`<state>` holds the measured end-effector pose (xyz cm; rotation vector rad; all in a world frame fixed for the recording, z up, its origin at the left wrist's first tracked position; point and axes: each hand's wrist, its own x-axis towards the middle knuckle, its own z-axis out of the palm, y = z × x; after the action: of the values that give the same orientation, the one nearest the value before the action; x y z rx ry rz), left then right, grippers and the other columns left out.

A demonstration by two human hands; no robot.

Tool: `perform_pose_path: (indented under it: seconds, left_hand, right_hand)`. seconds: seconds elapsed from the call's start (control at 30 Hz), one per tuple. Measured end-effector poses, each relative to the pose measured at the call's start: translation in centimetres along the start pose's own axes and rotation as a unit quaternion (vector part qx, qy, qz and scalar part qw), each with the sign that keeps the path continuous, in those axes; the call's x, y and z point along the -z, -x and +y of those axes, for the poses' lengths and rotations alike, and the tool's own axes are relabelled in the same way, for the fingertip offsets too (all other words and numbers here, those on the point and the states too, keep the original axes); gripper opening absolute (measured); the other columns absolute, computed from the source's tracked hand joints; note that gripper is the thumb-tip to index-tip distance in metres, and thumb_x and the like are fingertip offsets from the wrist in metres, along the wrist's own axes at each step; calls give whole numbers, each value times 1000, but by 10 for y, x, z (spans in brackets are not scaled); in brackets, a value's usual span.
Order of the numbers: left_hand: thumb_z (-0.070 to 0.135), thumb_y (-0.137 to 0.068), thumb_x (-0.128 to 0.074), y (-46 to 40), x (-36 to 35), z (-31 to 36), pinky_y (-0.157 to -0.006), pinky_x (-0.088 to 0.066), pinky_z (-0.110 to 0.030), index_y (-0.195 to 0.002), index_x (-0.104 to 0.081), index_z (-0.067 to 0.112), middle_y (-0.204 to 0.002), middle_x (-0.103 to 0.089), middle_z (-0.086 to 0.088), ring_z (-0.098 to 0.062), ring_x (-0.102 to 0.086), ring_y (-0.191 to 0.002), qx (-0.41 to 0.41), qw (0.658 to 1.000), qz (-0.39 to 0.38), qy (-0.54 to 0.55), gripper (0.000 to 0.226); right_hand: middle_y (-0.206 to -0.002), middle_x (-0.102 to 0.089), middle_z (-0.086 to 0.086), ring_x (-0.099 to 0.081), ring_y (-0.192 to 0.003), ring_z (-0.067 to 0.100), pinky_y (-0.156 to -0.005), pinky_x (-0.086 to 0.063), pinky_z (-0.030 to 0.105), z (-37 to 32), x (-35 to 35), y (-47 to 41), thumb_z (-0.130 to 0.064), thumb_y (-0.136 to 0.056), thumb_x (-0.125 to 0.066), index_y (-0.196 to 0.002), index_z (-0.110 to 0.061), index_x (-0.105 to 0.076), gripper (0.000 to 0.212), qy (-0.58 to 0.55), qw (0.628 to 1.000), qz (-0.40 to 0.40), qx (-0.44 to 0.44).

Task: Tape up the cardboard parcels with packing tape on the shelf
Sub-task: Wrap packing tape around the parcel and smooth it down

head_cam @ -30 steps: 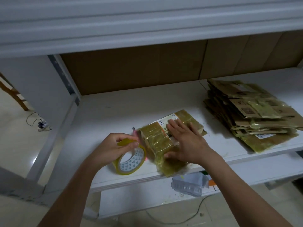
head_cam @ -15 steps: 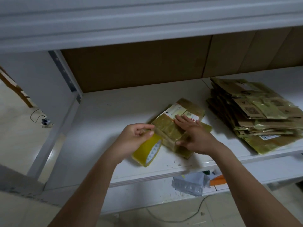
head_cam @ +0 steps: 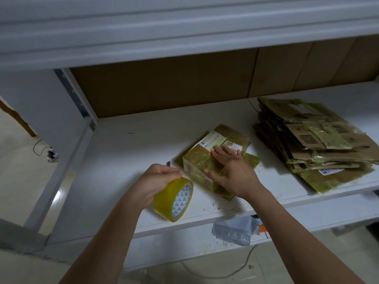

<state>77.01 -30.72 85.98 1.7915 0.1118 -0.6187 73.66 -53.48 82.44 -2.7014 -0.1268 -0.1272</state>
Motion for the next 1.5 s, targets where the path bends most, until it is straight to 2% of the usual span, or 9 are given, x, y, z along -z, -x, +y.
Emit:
perform_pose_path:
  seconds: [0.13,0.53,0.67,0.77,0.83,1.03,1.27,1.4,1.5]
  left_hand:
    - [26,-85,-74,1,-2,-9,-62,-57,-23,-100,-75,9,-137,-57,-15,-18,-71,-92,7,999,-14,31,23]
    - [34,-78,-76,1,-4,-16,-73,-59,-30,-108,-73,11,-152,-43,1,-19,-69,-103,8,998,-31,46,38]
    - [39,-84,-70,7,7,-16,-79,-59,-39,-108,-72,10,-121,-67,-11,-29,-71,-94,3,998,-40,40,38]
    - [33,-87,-72,4,15,-21,-62,-57,-31,-102,-69,7,-83,-69,-9,-23,-64,-63,-36,993,110,6,30]
    - [35,-80,-79,-9,19,-31,-67,-54,-32,-97,-66,10,-86,-68,-5,-23,-64,-68,-34,976,191,-102,33]
    - [17,-82,-73,-29,17,-47,-73,-51,-37,-81,-75,4,-86,-72,-15,-31,-67,-85,-17,942,160,-295,12]
    - [9,-78,-75,-7,28,-24,-65,-48,-31,-67,-71,9,-79,-70,-16,-27,-64,-71,-54,957,220,-180,12]
    - [6,-84,-71,11,30,4,-55,-45,-24,-65,-69,14,-64,-65,-9,-17,-55,-53,-90,973,196,-86,20]
    - [5,-86,-68,21,19,23,-50,-47,-19,-69,-70,14,-64,-66,-4,-13,-58,-53,-114,980,147,-69,19]
  right_hand:
    - [-158,-31,-3,-13,-150,17,-121,-5,41,-9,-1,-1,-69,-84,-40,-149,-17,-37,83,17,999,21,-33]
    - [-128,-60,10,-21,-147,27,-120,-17,50,-28,-21,-12,-75,-80,-50,-130,-13,-45,80,35,990,72,-115]
    - [-133,-56,12,-19,-147,29,-120,-16,50,-32,-15,-12,-70,-81,-53,-132,-14,-44,77,31,991,69,-114]
    - [-135,-56,10,-17,-148,27,-121,-15,49,-30,-15,-11,-69,-81,-55,-134,-15,-42,76,17,991,71,-109]
    - [-136,-56,8,-14,-149,27,-121,-14,49,-27,-17,-11,-70,-81,-54,-136,-15,-40,79,5,992,72,-105]
    - [-139,-55,4,-11,-149,26,-121,-11,51,-25,-11,-8,-86,-75,-29,-142,-15,-34,97,8,996,47,-78]
    - [-151,-42,3,-12,-149,22,-121,-11,48,-18,0,-5,-51,-98,-42,-138,-14,-49,55,-110,990,44,-80]
    - [-144,-50,8,-22,-145,37,-118,3,48,-23,-2,-4,-35,-97,-53,-135,-16,-52,42,2,993,118,-16]
    - [-125,-63,7,-50,-124,34,-107,-34,43,-37,-2,-5,-19,-90,-66,-137,-22,-54,48,7,964,240,114]
